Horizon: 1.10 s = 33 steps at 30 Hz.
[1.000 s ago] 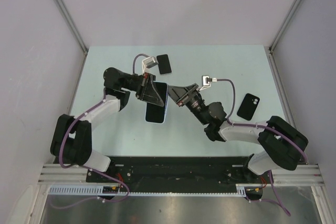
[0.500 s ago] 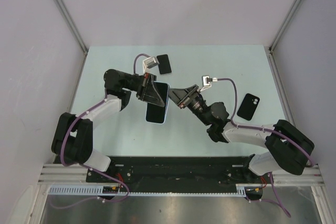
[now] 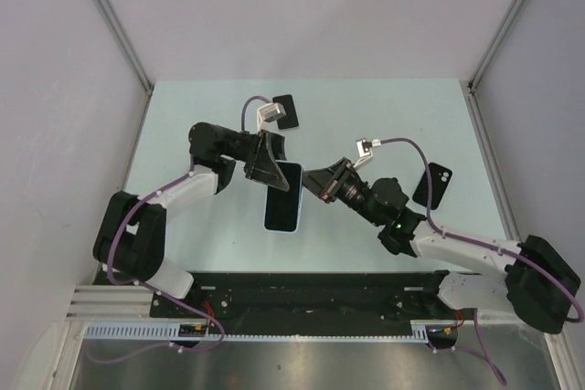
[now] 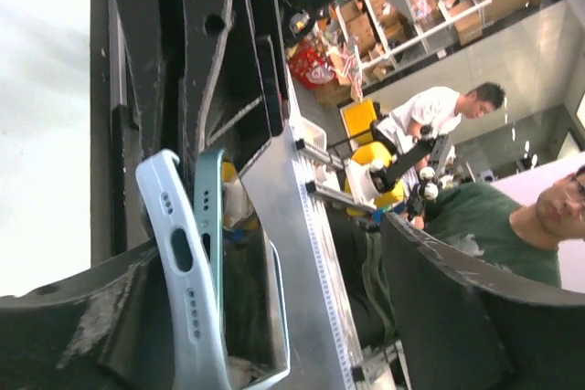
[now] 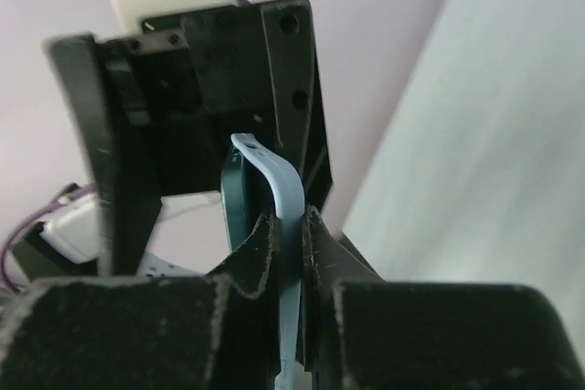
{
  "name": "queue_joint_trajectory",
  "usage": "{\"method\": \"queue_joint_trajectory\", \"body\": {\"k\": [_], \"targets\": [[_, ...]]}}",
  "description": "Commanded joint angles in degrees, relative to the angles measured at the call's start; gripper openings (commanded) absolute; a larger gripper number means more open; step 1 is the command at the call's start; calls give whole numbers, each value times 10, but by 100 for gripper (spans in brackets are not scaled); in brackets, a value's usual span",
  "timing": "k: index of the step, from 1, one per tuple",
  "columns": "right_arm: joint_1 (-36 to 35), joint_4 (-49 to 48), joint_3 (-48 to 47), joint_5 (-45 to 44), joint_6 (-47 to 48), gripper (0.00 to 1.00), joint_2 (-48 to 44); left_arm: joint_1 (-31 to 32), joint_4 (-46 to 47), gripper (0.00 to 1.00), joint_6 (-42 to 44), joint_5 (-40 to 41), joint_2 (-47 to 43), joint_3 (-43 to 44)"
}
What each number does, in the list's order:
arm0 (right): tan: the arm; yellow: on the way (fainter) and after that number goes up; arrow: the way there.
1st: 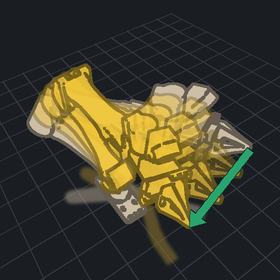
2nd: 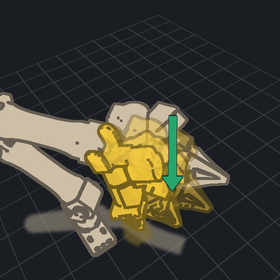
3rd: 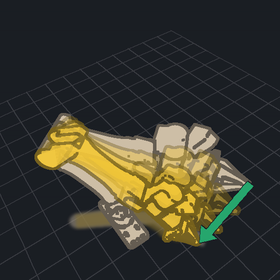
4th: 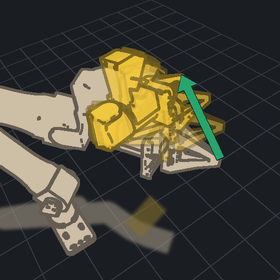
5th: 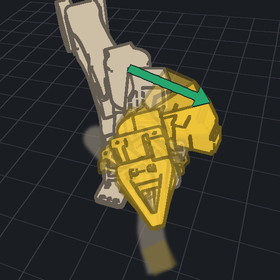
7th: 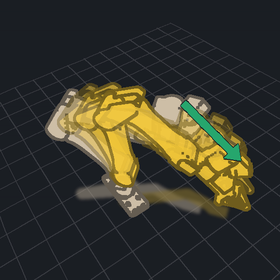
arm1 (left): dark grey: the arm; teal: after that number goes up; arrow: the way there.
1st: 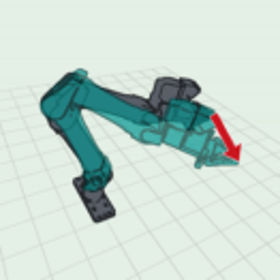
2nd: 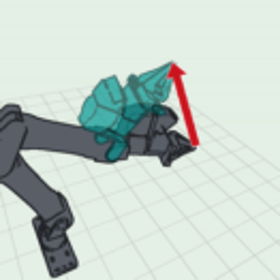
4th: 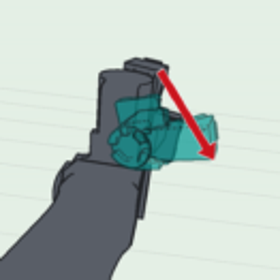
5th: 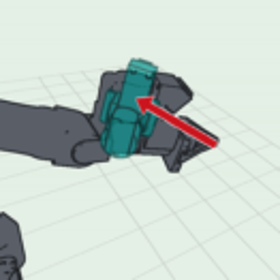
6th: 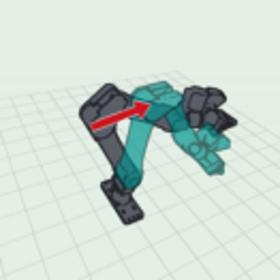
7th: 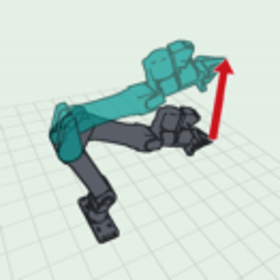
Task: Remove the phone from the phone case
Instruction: Remove the phone case from the phone.
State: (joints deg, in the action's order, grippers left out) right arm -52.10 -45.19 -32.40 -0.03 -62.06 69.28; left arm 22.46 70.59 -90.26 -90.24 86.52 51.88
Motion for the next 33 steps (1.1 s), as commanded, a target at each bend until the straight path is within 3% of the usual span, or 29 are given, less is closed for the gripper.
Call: {"method": "queue_joint_trajectory", "body": {"k": [1,7,10,13,14,15,17,20,26,33], "targets": [[-1,403,34,68,44,0,-59,7,284,86,3,209,-25,46],[49,549,11,20,74,0,-149,-17,246,98,30,228,-47,27],[63,599,-4,2,91,0,-172,-37,146,100,95,240,-61,5],[63,647,-27,-36,106,0,-173,-49,-99,100,260,311,-107,-17],[61,667,-33,-57,111,0,-169,-49,-273,100,319,341,-146,-14],[57,678,-42,-72,120,0,-157,-45,-360,100,433,372,-165,2],[36,724,-78,-128,129,0,-133,-45,-513,100,502,469,-202,18],[5,764,-120,-170,137,0,-71,-47,-591,100,548,516,-227,34],[-31,811,-189,-230,153,0,45,-47,-631,100,569,539,-253,20],[0,766,-216,-269,171,0,103,-48,-677,100,575,567,-242,8]]}}
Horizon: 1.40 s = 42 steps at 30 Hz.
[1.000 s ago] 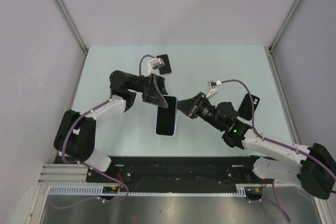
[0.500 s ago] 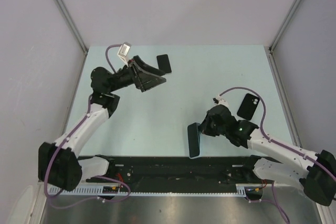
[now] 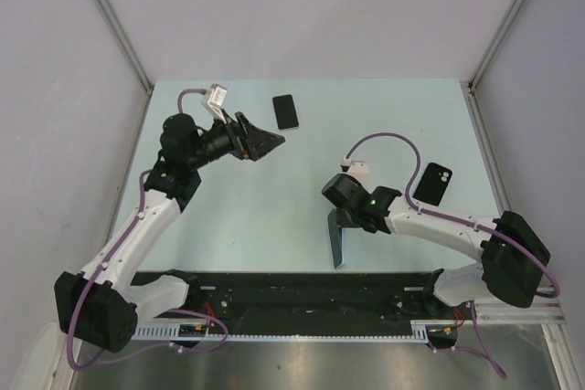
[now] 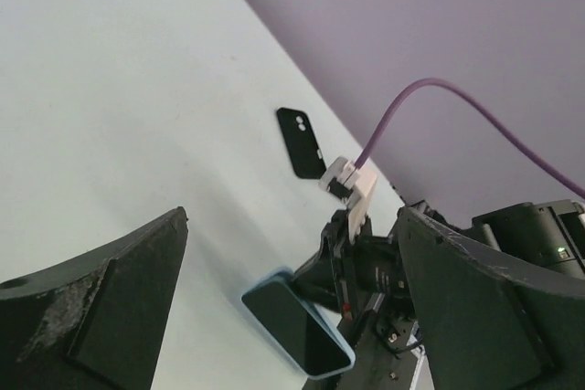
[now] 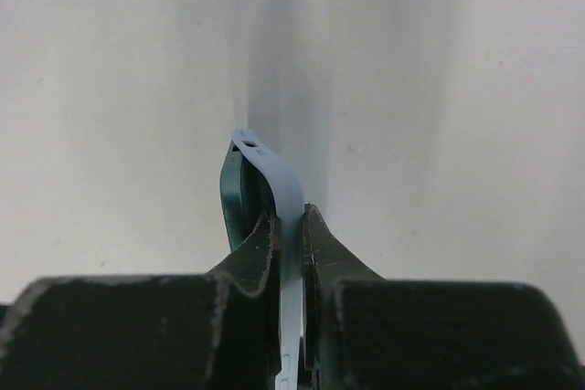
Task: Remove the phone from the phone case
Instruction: Remove the phone case from the phone.
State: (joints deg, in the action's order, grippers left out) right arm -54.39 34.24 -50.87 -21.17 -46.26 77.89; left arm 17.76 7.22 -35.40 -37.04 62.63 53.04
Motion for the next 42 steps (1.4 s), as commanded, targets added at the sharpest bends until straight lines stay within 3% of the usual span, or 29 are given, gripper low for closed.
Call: {"method": "queue_joint_trajectory", "body": {"k": [1,5,9,14,21,42], "targets": [[26,-45,-33,-58,17,0,23,-3,-52,100,26,33,1,-3],[22,-58,-36,-40,27,0,70,-8,-130,100,50,28,26,15],[3,-32,-36,-41,18,17,111,-12,-126,100,44,40,20,-7],[-13,-8,-35,-34,16,26,129,-12,-101,100,28,23,31,-22],[-15,6,-32,-34,10,16,164,-12,-101,100,31,11,33,-21],[-12,6,-6,18,-4,22,258,-7,-86,100,9,-12,46,-63]]}}
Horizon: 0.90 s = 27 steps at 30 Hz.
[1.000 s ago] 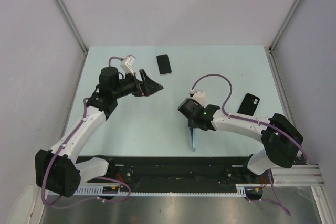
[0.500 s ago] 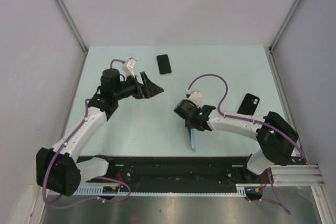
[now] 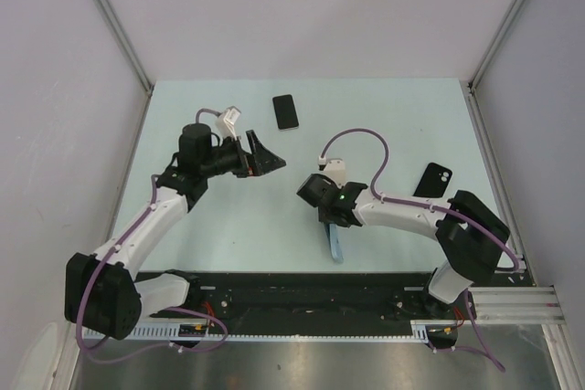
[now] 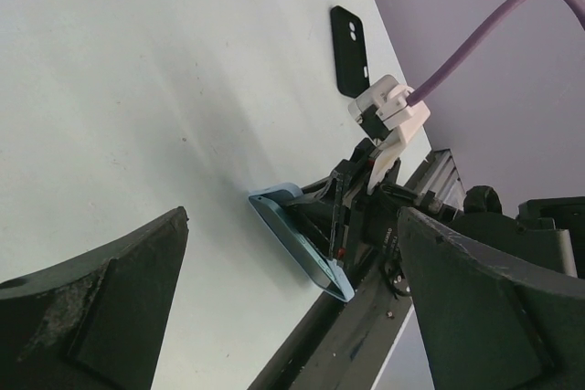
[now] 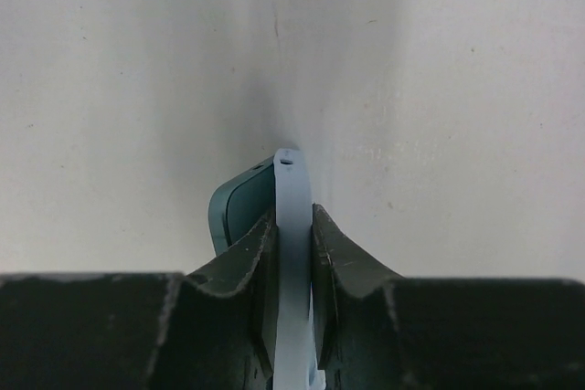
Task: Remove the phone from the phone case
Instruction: Remove the phone case from the phone.
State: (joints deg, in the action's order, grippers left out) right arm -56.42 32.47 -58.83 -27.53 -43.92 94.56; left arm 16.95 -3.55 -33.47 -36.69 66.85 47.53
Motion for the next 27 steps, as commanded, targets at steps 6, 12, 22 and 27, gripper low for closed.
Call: {"method": "queue_joint_trajectory", "body": {"k": [6,12,22,27], "targets": [[23,33,87,72,-23,28,67,15,24,100,-36,-3,21,-20],[42,4,107,92,-6,23,56,83,58,100,-108,6,74,-43],[40,-21,113,105,2,0,52,128,356,100,-369,-48,190,-183],[37,-28,113,105,1,0,42,142,382,100,-408,-40,216,-190]]}}
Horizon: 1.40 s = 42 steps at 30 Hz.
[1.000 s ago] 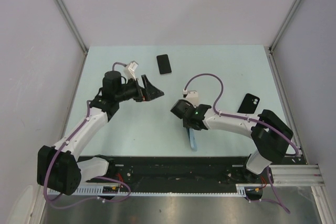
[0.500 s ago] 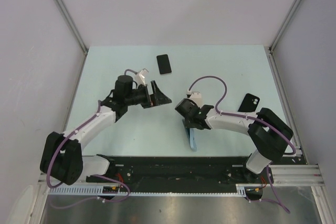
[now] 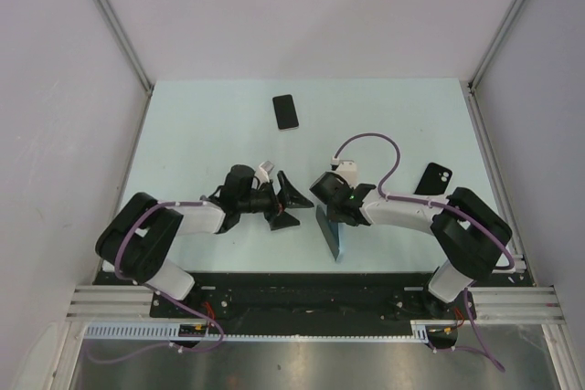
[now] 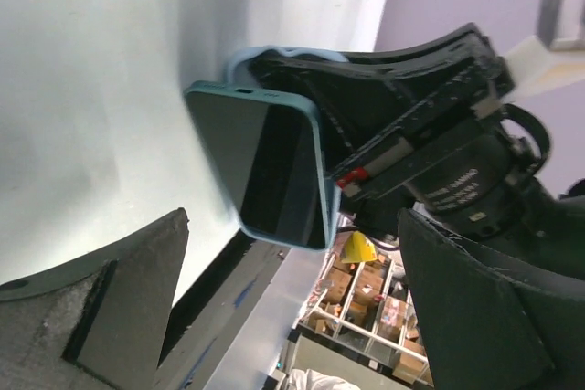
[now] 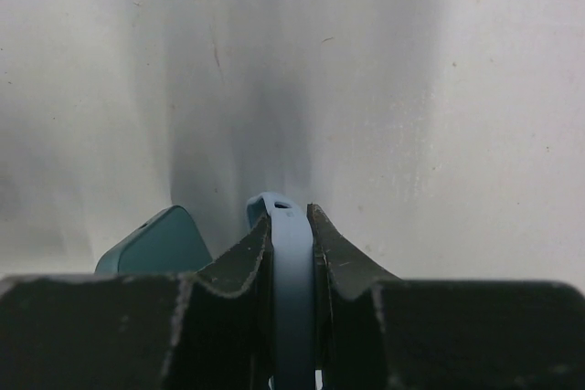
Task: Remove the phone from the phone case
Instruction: Remove the phone case from the phone.
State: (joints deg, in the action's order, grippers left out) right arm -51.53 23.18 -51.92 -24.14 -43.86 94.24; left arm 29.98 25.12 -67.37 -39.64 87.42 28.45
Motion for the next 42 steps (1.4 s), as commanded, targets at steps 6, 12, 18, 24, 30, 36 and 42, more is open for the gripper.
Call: {"method": "queue_joint_trajectory", "body": {"k": [6,12,18,24,30,36,42], "targets": [[-23,60,44,57,-1,0,31,17,135,100,-138,-18,57,0],[-33,56,43,44,2,0,24,35,131,98,-178,-55,122,46],[-46,71,44,10,-11,0,11,36,73,98,-166,-42,122,66],[-81,108,40,-119,-37,0,-47,32,-17,98,-131,-57,144,98],[-93,116,38,-195,-53,0,-99,24,-86,96,-92,-66,154,140],[-84,81,27,-222,-26,0,-112,21,-88,95,-91,-69,163,151],[-27,47,23,-177,-18,0,-104,9,-84,95,-89,-65,151,151]]}}
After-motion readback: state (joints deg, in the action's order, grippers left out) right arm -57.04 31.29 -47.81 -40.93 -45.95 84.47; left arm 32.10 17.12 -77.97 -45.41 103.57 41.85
